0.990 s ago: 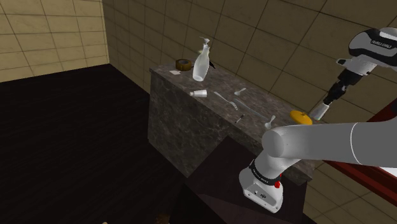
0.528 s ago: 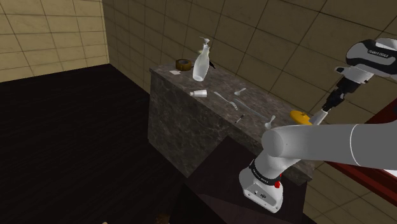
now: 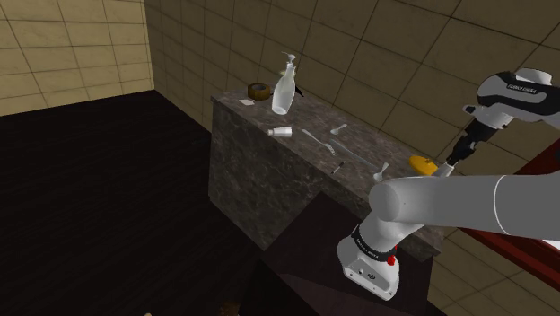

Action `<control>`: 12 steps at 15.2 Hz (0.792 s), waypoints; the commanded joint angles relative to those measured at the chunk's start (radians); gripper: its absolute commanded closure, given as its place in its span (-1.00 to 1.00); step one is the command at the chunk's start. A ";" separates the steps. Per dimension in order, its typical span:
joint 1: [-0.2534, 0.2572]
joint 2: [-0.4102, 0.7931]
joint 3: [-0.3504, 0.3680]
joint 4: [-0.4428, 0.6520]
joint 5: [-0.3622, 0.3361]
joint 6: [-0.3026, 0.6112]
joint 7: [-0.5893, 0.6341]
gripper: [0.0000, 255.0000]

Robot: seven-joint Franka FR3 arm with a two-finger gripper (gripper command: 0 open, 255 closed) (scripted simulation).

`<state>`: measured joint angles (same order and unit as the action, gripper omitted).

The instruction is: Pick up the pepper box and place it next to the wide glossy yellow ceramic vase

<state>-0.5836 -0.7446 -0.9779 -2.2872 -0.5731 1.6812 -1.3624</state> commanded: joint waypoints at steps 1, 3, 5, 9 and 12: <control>-0.001 0.000 -0.014 -0.021 -0.010 0.024 0.002 1.00; 0.001 0.003 -0.030 -0.041 -0.019 0.049 0.004 1.00; 0.003 0.006 -0.048 -0.060 -0.029 0.075 0.006 1.00; 0.010 0.015 -0.085 -0.096 -0.048 0.127 0.010 1.00; 0.018 0.025 -0.115 -0.121 -0.063 0.167 0.013 1.00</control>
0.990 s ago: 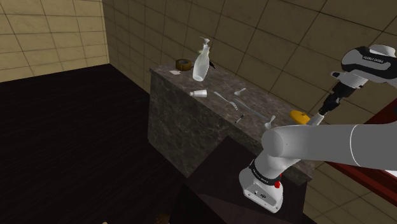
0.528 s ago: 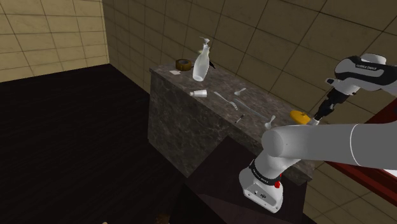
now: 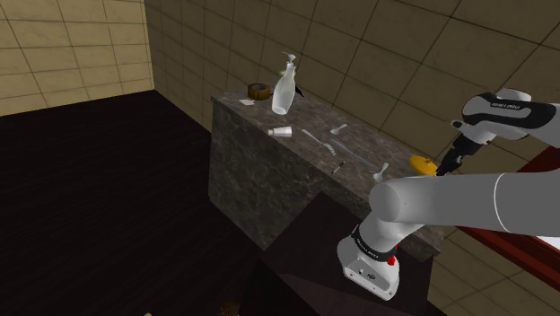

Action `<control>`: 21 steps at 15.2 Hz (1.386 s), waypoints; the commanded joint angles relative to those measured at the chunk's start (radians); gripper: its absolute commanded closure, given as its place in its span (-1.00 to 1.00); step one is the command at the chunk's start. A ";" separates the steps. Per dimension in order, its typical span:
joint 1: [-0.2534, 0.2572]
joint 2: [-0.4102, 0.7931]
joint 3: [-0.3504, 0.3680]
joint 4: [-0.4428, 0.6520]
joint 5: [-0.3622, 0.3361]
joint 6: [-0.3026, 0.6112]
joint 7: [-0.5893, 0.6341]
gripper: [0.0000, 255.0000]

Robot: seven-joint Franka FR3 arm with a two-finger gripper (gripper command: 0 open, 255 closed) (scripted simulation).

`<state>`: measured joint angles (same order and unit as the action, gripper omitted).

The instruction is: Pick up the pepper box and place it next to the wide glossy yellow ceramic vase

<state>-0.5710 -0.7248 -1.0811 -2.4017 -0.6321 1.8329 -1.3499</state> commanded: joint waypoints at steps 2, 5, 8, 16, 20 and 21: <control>0.012 0.013 -0.034 -0.023 -0.014 0.043 0.003 1.00; 0.024 0.026 -0.070 -0.045 -0.029 0.085 0.006 1.00; 0.026 0.028 -0.073 -0.046 -0.031 0.088 0.006 1.00; 0.025 0.028 -0.072 -0.046 -0.030 0.088 0.006 -1.00; 0.019 0.020 -0.047 -0.025 -0.017 0.055 0.002 -1.00; 0.014 0.013 -0.022 -0.002 -0.003 0.022 -0.001 -1.00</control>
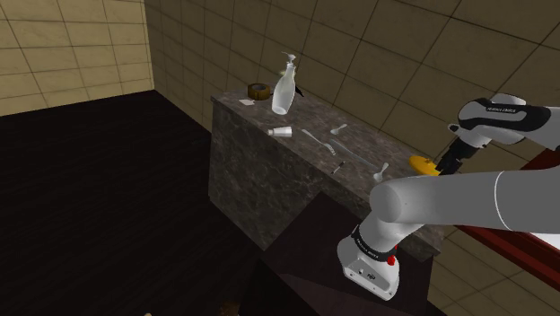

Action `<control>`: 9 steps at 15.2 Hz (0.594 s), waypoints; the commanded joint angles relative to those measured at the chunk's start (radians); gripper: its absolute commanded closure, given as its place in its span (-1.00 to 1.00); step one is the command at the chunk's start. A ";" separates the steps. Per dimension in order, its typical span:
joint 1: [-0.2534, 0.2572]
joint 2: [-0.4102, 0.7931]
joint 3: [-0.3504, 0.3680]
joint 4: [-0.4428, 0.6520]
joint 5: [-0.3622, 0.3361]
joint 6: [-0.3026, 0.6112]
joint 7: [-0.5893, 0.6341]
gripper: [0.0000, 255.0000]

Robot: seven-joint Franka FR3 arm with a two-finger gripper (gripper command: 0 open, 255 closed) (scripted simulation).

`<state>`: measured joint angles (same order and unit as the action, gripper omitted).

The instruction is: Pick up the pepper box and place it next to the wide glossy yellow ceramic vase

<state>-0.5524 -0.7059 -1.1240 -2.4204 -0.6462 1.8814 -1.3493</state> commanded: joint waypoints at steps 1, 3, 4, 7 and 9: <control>-0.008 -0.011 0.043 0.041 0.024 -0.059 -0.006 -1.00; -0.009 -0.014 0.059 0.060 0.034 -0.084 -0.009 -1.00; -0.010 -0.014 0.060 0.060 0.034 -0.084 -0.008 -1.00; -0.009 -0.014 0.059 0.060 0.034 -0.084 -0.008 -1.00; -0.009 -0.014 0.059 0.060 0.034 -0.084 -0.008 -1.00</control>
<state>-0.5617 -0.7196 -1.0649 -2.3604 -0.6122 1.7977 -1.3578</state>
